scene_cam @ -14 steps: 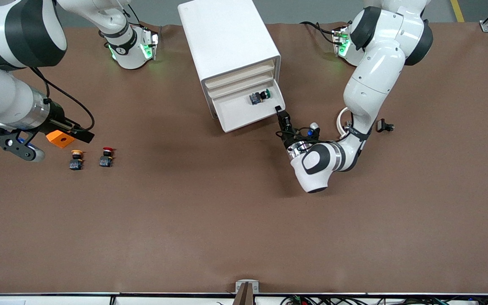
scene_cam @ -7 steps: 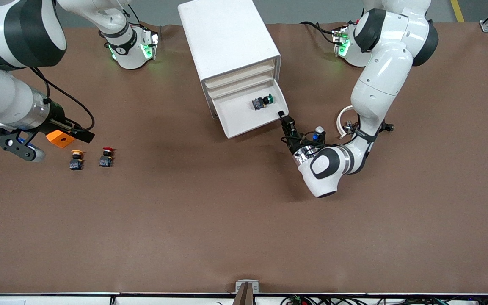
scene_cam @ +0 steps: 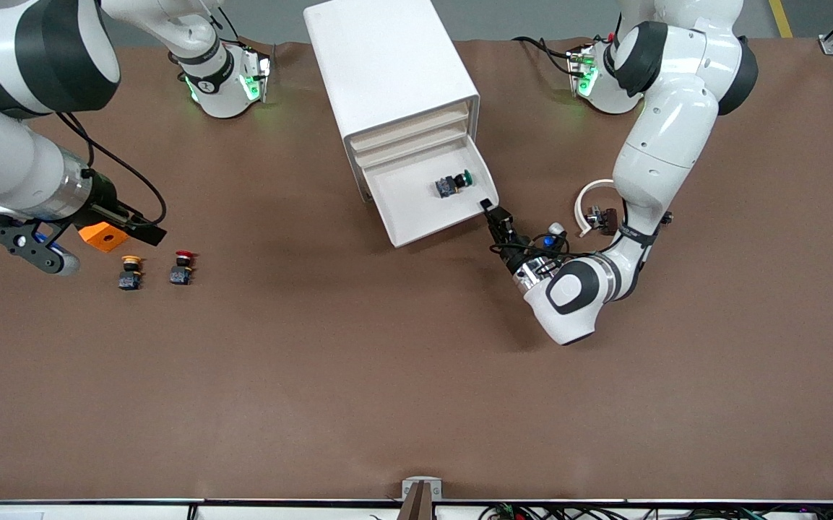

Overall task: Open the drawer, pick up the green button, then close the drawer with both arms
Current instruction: 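Pull the drawer open with the left gripper, exposing a green button, then reach the right gripper into the open drawer toward the green button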

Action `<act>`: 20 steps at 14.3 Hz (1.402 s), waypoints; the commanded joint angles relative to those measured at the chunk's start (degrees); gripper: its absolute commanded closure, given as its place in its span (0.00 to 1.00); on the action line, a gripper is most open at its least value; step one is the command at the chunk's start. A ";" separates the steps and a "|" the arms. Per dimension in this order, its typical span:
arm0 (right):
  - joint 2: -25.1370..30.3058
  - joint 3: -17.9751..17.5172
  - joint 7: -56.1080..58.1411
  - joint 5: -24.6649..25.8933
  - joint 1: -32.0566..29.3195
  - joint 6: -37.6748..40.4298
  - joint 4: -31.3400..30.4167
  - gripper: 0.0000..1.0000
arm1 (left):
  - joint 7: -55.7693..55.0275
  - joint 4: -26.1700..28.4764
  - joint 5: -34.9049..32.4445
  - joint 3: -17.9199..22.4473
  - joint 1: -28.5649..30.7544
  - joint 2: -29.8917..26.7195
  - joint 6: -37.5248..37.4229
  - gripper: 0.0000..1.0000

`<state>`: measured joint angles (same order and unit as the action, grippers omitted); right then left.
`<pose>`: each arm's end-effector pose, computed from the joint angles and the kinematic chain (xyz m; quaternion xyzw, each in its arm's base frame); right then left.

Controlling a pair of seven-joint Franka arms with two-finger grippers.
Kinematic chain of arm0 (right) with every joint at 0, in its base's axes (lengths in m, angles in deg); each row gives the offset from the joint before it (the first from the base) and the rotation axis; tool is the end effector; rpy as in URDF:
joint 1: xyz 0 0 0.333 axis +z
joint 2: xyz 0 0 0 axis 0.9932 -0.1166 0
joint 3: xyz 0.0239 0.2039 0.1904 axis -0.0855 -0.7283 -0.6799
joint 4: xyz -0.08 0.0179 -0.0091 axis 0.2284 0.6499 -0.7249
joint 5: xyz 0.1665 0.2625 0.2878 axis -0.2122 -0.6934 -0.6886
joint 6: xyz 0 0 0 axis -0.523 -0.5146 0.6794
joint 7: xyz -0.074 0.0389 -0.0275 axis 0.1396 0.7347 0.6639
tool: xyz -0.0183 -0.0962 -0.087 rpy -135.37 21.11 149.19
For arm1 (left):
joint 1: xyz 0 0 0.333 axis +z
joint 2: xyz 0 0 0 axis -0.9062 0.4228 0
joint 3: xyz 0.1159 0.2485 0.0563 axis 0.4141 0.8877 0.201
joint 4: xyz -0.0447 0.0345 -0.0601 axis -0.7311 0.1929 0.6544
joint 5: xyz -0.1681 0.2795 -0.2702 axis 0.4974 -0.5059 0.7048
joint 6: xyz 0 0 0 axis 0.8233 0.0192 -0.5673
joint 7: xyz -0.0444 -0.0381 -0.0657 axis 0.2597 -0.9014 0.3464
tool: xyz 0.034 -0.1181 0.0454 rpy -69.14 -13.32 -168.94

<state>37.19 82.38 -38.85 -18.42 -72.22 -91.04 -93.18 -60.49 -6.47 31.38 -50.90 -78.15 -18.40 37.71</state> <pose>0.6070 0.1069 0.4922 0.9557 -0.2824 -0.0721 0.0419 0.5040 -0.3137 0.0672 -0.3779 -0.6477 0.5584 0.3549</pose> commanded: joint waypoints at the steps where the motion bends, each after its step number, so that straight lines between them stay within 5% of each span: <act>1: -0.84 -0.10 -2.48 -1.38 1.31 -2.35 1.35 0.00 | -1.26 -2.03 1.27 -0.24 1.21 1.43 -1.63 0.85; 2: -0.93 -0.10 -2.74 -1.47 1.66 -2.36 1.35 0.00 | -1.26 -1.94 1.27 -0.24 1.03 1.52 -1.63 0.77; 3: -0.93 -0.10 -3.70 -1.56 1.84 -1.84 1.35 0.00 | -1.26 -1.94 1.27 -0.24 0.94 1.61 -1.63 0.59; 5: -0.58 -0.19 -10.18 -1.65 3.94 -0.35 0.21 0.00 | -1.26 -2.03 1.27 -0.24 0.94 1.61 -1.63 0.00; 9: -0.49 -0.19 -28.12 -11.13 8.16 -0.52 1.35 0.00 | -1.26 -1.94 1.27 -0.24 0.77 1.61 -1.63 0.00; 14: -7.41 -0.10 -52.44 -11.14 20.63 -12.18 1.35 0.00 | -1.17 -2.03 0.58 -0.24 1.29 1.34 -1.54 0.00; 20: -15.24 -0.19 -65.23 -11.31 29.78 -20.29 1.70 0.00 | 1.10 -2.12 -2.67 -0.42 1.38 0.03 -1.54 0.00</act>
<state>23.61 81.66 -101.28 -28.77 -44.31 -110.71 -92.87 -60.40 -7.67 30.88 -50.92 -77.10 -18.06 37.11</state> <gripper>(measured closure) 0.000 0.000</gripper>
